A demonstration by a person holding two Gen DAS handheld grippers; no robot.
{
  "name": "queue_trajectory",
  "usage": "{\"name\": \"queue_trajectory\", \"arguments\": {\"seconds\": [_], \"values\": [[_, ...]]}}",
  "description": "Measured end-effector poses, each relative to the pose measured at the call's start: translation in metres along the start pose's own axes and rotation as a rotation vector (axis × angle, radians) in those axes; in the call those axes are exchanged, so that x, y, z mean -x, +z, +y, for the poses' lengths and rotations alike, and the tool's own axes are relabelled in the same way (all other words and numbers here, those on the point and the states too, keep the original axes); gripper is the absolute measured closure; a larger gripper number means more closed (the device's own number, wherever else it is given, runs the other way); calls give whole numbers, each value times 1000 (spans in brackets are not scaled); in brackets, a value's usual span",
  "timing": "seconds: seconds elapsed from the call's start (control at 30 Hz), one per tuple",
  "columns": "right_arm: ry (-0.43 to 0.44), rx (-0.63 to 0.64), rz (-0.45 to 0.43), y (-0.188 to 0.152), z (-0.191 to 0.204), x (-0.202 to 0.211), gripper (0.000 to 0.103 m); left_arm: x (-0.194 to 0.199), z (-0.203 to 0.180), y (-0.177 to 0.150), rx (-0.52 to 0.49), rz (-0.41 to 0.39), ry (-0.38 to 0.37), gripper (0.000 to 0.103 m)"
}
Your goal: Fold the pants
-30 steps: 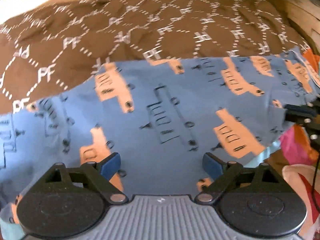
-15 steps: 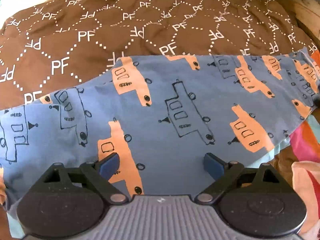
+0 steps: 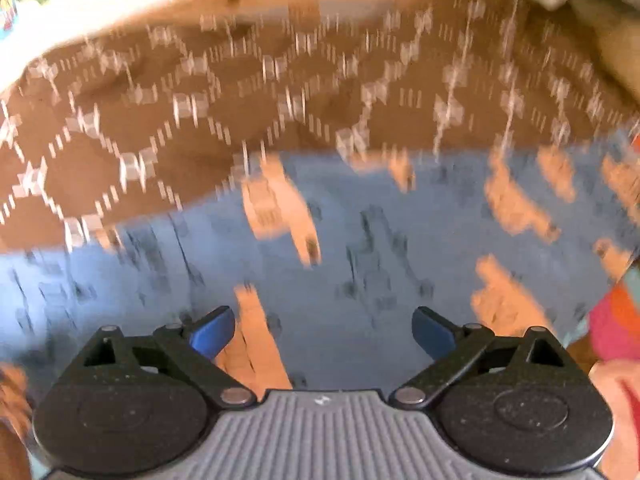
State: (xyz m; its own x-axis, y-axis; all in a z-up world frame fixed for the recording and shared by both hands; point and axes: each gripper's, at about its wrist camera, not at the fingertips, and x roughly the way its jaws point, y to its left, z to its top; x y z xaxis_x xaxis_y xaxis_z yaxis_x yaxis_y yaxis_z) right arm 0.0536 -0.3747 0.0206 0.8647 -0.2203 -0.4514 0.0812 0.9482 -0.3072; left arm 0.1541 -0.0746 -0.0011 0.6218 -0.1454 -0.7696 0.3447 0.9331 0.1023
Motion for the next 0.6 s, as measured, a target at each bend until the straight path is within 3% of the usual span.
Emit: {"name": "queue_trajectory", "arguments": {"seconds": [0.1,0.17,0.27,0.43,0.53,0.6], "values": [[95,6,-64,3,20,3,3,-1,9,21,-53,-42,57,4],[156,11,-66,5,36,-3,3,-9,18,36,-55,-62,90,4],[291,11,-37,4,53,-12,3,-25,37,56,-17,-73,80,5],[425,-90,54,28,72,-38,3,-60,72,87,60,17,-60,27],[491,-203,49,46,85,-48,3,-81,81,97,50,123,-147,30],[539,-195,37,50,101,-50,3,-89,83,100,16,157,-161,30]]}}
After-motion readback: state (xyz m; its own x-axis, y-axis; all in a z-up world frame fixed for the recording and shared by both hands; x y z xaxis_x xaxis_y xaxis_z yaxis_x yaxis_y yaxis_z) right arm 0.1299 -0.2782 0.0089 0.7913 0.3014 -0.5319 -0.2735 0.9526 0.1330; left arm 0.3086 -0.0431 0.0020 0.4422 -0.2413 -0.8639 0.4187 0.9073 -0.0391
